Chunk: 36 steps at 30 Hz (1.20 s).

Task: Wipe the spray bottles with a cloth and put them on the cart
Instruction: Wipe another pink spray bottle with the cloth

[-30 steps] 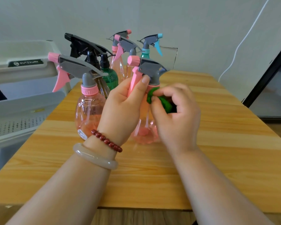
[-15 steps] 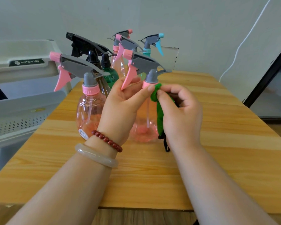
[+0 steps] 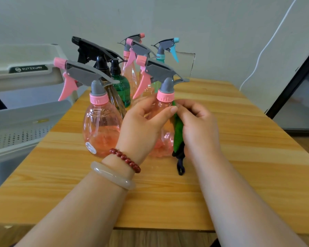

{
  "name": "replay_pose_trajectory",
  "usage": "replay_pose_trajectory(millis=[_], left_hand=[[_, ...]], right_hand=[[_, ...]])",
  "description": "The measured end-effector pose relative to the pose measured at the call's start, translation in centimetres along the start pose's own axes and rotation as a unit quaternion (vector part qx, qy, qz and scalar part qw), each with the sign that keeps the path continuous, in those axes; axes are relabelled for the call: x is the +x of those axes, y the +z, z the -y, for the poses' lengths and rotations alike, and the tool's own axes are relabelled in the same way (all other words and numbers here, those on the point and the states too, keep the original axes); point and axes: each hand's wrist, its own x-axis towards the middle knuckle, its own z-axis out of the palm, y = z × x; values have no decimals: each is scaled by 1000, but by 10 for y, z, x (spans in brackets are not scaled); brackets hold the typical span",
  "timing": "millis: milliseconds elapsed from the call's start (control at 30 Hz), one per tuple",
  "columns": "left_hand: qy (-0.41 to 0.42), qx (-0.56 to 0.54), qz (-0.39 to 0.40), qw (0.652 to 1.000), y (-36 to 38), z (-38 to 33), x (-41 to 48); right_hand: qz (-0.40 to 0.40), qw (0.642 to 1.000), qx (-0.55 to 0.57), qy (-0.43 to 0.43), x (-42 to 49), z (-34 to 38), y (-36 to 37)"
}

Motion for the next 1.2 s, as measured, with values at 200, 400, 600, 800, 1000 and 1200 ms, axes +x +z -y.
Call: replay_pose_trajectory(millis=[200, 400, 600, 800, 1000, 1200], left_hand=[[17, 11, 28, 999, 2, -5, -3], [-1, -21, 9, 1000, 1, -4, -4], [2, -26, -3, 1000, 5, -3, -5], [4, -40, 5, 999, 6, -3, -6], [4, -39, -14, 999, 1, -2, -4], [-1, -33, -16, 999, 3, -4, -5]], right_hand=[[1, 993, 97, -63, 4, 11, 1], [2, 1000, 19, -1, 10, 6, -10], [-35, 999, 37, -4, 15, 12, -10], [36, 999, 4, 8, -1, 4, -2], [154, 982, -110, -13, 5, 7, -14], [72, 951, -271, -132, 17, 16, -32]])
